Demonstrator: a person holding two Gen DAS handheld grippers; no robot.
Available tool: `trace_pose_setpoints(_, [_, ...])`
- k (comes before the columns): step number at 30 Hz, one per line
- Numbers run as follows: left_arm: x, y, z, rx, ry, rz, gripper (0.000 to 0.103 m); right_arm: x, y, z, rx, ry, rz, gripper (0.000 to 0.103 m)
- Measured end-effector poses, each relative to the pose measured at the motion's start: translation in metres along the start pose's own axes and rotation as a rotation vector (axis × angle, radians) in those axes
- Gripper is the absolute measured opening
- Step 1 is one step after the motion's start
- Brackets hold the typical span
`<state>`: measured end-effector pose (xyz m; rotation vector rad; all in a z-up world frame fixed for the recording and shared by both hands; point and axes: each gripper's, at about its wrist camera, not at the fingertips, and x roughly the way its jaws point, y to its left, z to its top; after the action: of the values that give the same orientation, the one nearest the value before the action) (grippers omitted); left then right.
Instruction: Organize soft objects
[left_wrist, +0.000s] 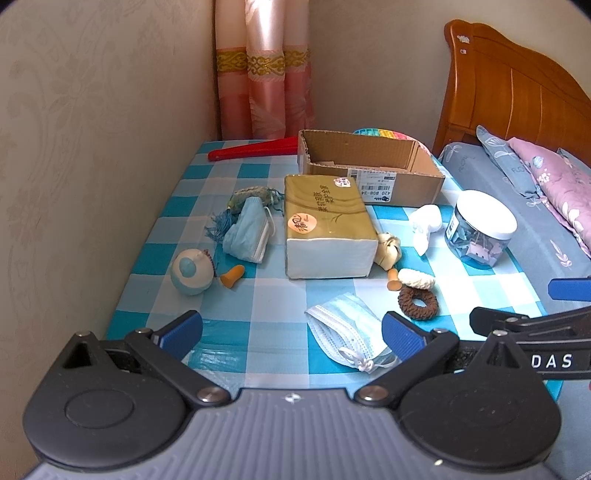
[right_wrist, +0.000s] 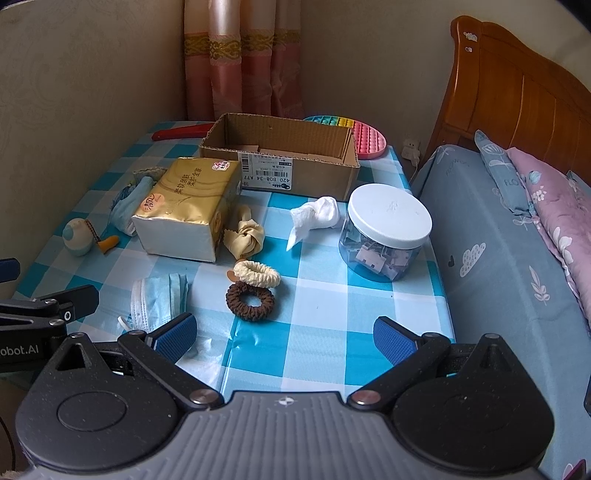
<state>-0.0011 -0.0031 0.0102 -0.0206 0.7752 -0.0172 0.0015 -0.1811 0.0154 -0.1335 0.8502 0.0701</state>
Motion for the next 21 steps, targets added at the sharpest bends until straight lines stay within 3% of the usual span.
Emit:
trace_pose_setpoints(13, [0.005, 0.003, 0.001, 0.033, -0.05, -0.038, 0.102, 0.005, 0.0, 0.003, -0.053, -0.032, 0.019, 0.103])
trace_pose_setpoints(21, [0.011, 0.004, -0.003, 0.092, -0.104, -0.061, 0.102, 0.012, -0.005, 0.0, -0.134, -0.095, 0.11, 0.103])
